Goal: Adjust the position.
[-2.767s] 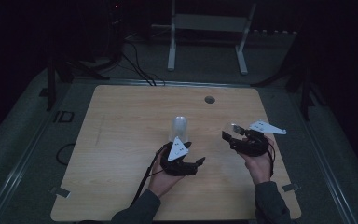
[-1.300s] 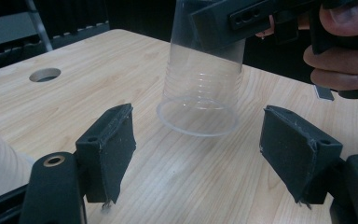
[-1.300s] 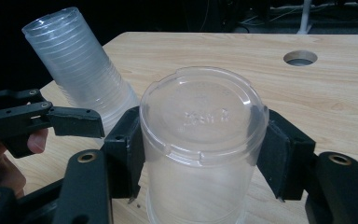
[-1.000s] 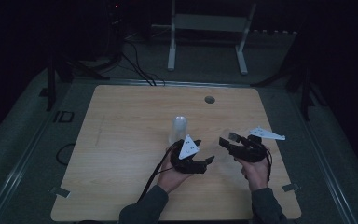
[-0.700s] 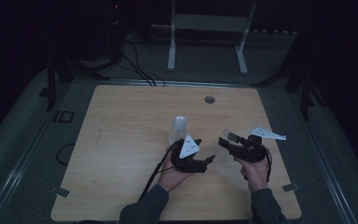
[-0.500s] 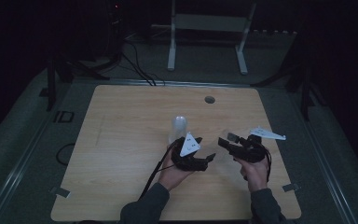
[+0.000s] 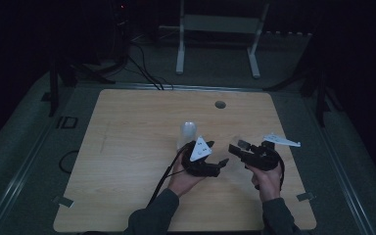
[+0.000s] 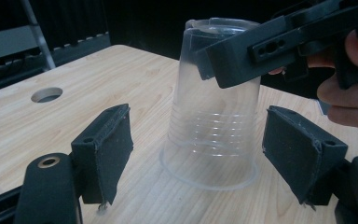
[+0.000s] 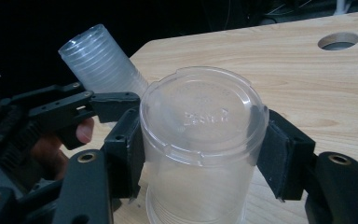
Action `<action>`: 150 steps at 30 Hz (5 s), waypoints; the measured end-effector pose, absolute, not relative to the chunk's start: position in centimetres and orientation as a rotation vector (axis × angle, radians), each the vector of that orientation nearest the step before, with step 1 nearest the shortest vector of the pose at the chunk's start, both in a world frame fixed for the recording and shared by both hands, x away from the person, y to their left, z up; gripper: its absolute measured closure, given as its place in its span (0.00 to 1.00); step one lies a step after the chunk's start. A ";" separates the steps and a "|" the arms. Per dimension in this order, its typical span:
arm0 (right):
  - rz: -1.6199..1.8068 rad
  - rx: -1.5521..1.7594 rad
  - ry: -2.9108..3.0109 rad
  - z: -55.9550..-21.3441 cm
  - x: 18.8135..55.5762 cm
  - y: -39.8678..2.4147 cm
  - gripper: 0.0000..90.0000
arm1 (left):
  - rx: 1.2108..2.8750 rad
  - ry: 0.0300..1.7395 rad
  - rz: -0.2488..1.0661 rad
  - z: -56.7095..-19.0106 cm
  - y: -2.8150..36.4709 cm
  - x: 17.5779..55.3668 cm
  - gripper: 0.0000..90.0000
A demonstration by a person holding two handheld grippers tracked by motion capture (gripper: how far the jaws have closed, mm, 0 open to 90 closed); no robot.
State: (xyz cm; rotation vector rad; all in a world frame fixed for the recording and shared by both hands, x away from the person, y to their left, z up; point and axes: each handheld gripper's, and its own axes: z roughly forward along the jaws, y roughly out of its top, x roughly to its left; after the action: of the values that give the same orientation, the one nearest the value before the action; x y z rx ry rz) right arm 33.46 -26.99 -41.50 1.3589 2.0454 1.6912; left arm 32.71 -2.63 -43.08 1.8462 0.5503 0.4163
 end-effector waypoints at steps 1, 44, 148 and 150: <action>1.707 1.365 2.044 -41.5 33.5 -27.0 0.44 | 1.848 0.545 0.418 -43.1 -2.7 32.7 0.27; 1.978 1.461 1.985 -41.9 34.0 -28.0 0.44 | 1.789 0.466 0.422 -43.5 -4.4 33.3 0.27; 1.454 1.208 2.254 -40.1 32.7 -30.8 0.43 | 1.905 0.443 0.404 -43.6 -3.4 33.8 0.34; 1.448 1.200 2.260 -40.0 32.7 -30.8 0.43 | 1.912 0.439 0.396 -43.6 -3.2 33.9 0.34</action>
State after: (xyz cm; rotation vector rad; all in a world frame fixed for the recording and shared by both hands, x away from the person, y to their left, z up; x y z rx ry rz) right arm 32.69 -30.82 -40.02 1.2002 2.2602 1.4483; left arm 33.90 -3.21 -43.58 1.9122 0.4388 0.3958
